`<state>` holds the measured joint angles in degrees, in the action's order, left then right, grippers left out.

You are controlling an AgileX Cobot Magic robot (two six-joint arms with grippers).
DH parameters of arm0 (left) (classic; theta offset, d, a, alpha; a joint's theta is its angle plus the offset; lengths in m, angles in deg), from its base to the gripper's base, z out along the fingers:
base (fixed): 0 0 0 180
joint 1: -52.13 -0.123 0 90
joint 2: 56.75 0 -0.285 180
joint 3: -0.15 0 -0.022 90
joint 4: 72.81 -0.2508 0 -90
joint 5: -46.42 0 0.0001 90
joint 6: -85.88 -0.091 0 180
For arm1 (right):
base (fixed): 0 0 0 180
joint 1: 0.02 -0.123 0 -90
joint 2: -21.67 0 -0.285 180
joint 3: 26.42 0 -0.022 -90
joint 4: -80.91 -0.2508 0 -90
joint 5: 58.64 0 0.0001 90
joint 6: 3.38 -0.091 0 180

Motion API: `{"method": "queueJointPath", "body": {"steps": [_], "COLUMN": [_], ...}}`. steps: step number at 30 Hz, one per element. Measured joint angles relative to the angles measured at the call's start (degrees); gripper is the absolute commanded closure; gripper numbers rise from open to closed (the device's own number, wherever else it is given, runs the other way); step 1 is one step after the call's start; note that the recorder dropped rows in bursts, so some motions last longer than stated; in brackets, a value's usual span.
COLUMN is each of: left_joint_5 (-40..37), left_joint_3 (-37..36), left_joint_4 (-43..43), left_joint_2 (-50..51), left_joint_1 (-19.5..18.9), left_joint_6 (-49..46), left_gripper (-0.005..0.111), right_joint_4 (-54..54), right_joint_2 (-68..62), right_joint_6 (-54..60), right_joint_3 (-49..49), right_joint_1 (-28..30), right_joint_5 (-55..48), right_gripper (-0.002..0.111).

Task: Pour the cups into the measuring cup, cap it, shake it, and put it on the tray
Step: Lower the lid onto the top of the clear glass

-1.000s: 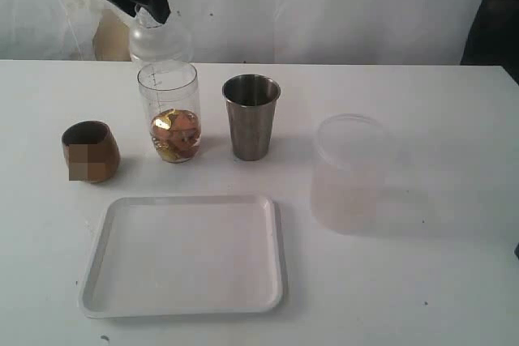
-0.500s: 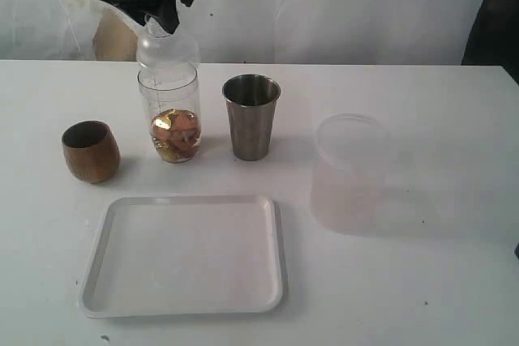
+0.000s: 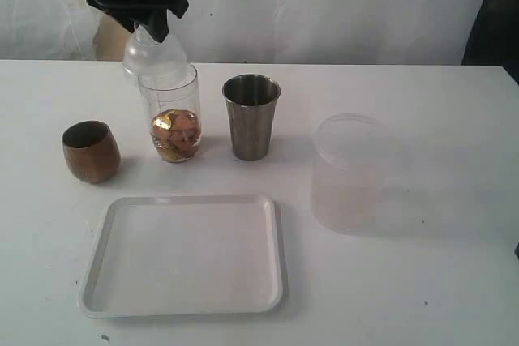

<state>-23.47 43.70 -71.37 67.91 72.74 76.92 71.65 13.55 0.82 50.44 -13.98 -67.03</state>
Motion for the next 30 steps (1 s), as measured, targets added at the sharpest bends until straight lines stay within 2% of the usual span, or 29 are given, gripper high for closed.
{"method": "queueJointPath", "body": {"steps": [24, 30], "left_joint_5": [0.88, 2.12], "left_joint_3": [-0.08, 0.21], "left_joint_4": [3.65, 4.02], "left_joint_2": [2.10, 3.24], "left_joint_1": [0.00, 0.00], "left_joint_6": [-0.11, -0.11], "left_gripper": [0.106, 0.085], "right_joint_4": [0.00, 0.00], "right_joint_2": [0.00, 0.00], "right_joint_6": [0.10, 0.10], "right_joint_3": [0.00, 0.00], "right_joint_1": [0.00, 0.00], "right_joint_5": [0.00, 0.00], "right_gripper": [0.108, 0.108]}}
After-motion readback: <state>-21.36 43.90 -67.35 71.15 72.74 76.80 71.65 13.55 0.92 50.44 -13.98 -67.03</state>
